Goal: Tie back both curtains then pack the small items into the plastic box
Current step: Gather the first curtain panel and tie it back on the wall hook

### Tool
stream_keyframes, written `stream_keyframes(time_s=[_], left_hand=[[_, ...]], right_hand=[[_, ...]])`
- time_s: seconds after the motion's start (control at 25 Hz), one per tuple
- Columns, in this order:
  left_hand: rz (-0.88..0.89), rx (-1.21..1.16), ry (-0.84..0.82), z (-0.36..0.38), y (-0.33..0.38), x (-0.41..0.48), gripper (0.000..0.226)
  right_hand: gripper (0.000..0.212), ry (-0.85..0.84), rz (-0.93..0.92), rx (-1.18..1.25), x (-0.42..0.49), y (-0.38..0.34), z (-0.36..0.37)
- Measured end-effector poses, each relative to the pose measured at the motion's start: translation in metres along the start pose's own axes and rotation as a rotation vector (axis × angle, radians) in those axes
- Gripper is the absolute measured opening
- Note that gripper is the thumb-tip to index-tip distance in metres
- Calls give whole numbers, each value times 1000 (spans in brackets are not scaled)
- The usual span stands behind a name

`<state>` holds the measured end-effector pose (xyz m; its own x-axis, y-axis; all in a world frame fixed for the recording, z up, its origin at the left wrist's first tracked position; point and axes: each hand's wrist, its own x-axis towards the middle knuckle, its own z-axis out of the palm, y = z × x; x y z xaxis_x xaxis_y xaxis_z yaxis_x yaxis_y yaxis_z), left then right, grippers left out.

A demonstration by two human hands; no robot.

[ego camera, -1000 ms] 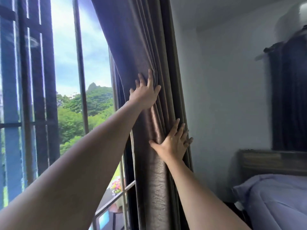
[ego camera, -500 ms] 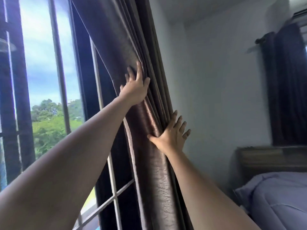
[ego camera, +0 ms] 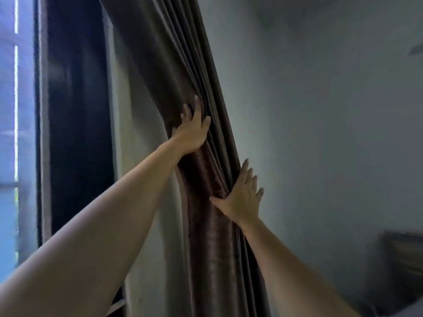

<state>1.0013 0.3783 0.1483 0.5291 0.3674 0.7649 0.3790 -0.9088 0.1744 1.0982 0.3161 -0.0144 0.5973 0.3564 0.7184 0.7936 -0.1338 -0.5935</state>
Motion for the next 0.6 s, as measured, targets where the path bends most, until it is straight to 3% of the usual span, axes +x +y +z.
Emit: stream_keyframes(time_s=[0.2, 0.32, 0.4, 0.52, 0.6], left_hand=[[10, -89, -7, 31, -3, 2, 56], [-40, -268, 108, 29, -15, -21, 53], [-68, -364, 195, 22, -25, -43, 52], [-40, -456, 259, 5, -36, -77, 55], [-41, -428, 258, -6, -35, -99, 61]], right_hand=[[124, -128, -78, 338, 18, 31, 12], [83, -155, -220, 339, 3, 30, 17], [55, -279, -302, 493, -10, 25, 19], [74, -687, -435, 847, -22, 12, 12], [87, -847, -497, 912, -26, 1, 13]])
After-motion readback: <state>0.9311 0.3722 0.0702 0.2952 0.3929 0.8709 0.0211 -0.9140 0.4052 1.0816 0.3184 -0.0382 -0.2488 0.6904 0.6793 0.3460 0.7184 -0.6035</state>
